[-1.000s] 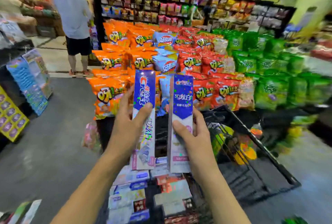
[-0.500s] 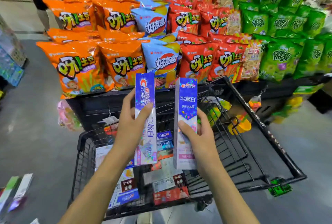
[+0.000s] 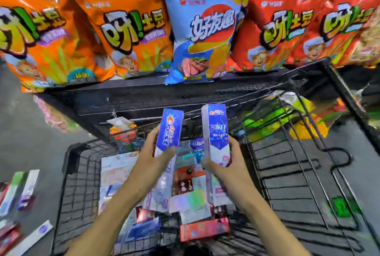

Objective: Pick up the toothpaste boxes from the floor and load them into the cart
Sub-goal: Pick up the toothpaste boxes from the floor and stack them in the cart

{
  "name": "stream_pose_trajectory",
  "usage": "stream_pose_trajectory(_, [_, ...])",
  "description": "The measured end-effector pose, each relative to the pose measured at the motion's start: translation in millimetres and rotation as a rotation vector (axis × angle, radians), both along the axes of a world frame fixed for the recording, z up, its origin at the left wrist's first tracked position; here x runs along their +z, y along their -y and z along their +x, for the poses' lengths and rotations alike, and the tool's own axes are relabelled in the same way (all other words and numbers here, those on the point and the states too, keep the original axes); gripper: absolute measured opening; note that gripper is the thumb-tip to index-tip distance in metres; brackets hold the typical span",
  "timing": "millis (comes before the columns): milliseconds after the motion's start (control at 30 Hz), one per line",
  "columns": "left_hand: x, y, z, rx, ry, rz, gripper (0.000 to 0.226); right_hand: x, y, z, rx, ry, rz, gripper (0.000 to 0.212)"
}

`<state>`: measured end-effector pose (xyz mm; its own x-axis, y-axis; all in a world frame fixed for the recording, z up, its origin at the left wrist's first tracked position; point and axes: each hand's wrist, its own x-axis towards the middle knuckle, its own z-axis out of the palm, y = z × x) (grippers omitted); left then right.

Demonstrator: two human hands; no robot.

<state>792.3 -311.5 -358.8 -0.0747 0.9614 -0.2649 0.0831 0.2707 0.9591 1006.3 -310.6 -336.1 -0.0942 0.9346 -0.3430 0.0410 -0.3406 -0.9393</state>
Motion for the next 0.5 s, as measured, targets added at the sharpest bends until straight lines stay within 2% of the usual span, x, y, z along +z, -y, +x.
stream_pose_trajectory(133, [-70, -6, 11, -0.234, -0.171, -0.097, 0.079, -72, -22, 13, -0.001, 0.073, -0.037, 0.064])
stream_pose_trajectory(200, [-110, -9, 19, -0.293, -0.25, -0.129, 0.077, -106, -27, 19, -0.025, 0.084, -0.054, 0.059])
stream_pose_trajectory(333, [-181, -21, 36, -0.334, -0.351, -0.135, 0.059, -166, -29, 27, -0.01, 0.116, -0.082, 0.052])
stream_pose_trajectory(500, [-248, -40, 49, -0.504, -0.643, -0.046, 0.08, -216, -31, 41, -0.017, 0.187, -0.085, 0.054])
